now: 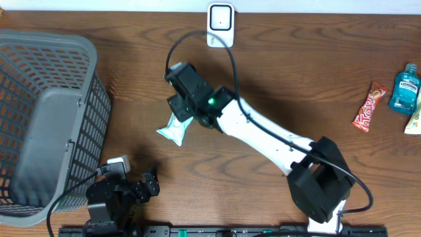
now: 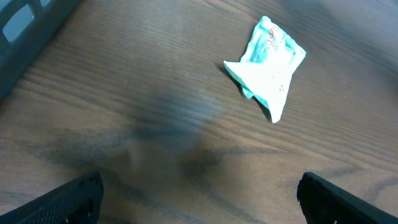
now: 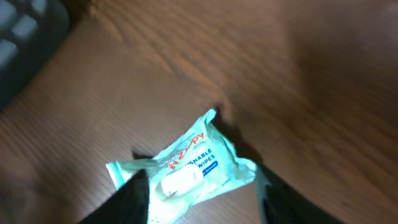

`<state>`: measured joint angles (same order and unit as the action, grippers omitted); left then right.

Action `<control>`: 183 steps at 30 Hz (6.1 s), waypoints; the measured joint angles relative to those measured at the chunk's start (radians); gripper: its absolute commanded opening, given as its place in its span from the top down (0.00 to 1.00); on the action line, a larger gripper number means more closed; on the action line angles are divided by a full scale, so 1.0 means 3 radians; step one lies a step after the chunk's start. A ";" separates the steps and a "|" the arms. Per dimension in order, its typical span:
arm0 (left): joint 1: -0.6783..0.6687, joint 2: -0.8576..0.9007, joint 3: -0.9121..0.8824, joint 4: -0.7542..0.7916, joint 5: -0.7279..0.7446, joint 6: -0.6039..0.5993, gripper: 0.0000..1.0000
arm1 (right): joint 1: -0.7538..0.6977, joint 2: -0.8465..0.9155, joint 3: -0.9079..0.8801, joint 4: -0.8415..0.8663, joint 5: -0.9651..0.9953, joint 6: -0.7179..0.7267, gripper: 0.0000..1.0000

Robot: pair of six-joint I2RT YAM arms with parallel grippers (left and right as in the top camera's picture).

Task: Scan the item barcode
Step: 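Move the right gripper left and lower it onto the wipes pack, then close the right gripper on the wipes pack edge and lift, then raise the held wipes pack and turn it upward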

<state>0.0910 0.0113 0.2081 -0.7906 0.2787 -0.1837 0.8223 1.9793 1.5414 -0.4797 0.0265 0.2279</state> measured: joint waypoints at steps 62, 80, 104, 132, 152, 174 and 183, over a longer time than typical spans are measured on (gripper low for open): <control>0.0000 0.0000 0.0000 0.0000 0.0000 0.0000 0.02 | -0.0053 0.0080 -0.0214 -0.0767 -0.0440 -0.0762 0.64; 0.0000 0.0000 0.0000 0.0000 0.0000 0.0000 0.02 | -0.0053 0.0268 -0.0216 -0.2087 -0.0593 -0.0974 0.66; 0.0000 0.0000 0.0000 0.0000 0.0000 0.0000 0.02 | 0.0072 0.0150 -0.0214 -0.2162 0.0679 0.0544 0.49; 0.0000 0.0000 0.0000 0.0000 0.0000 0.0000 0.02 | 0.0577 0.0689 -0.0145 -0.2202 0.1666 0.1099 0.67; 0.0000 0.0000 0.0000 0.0000 0.0000 0.0000 0.02 | 0.0179 0.0665 0.0568 -0.2640 -0.0364 -0.0510 0.99; 0.0000 0.0000 0.0000 0.0000 0.0000 0.0000 0.02 | -0.0498 0.0580 0.0301 -0.4061 -0.4485 -0.3770 0.99; 0.0000 0.0000 0.0000 0.0000 0.0000 0.0000 0.02 | -0.0498 0.0580 0.0300 -0.4074 -0.5018 -0.2954 0.99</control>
<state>0.0910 0.0113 0.2081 -0.7906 0.2787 -0.1837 0.6727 2.1532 1.6314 -1.7020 -1.4788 -0.6582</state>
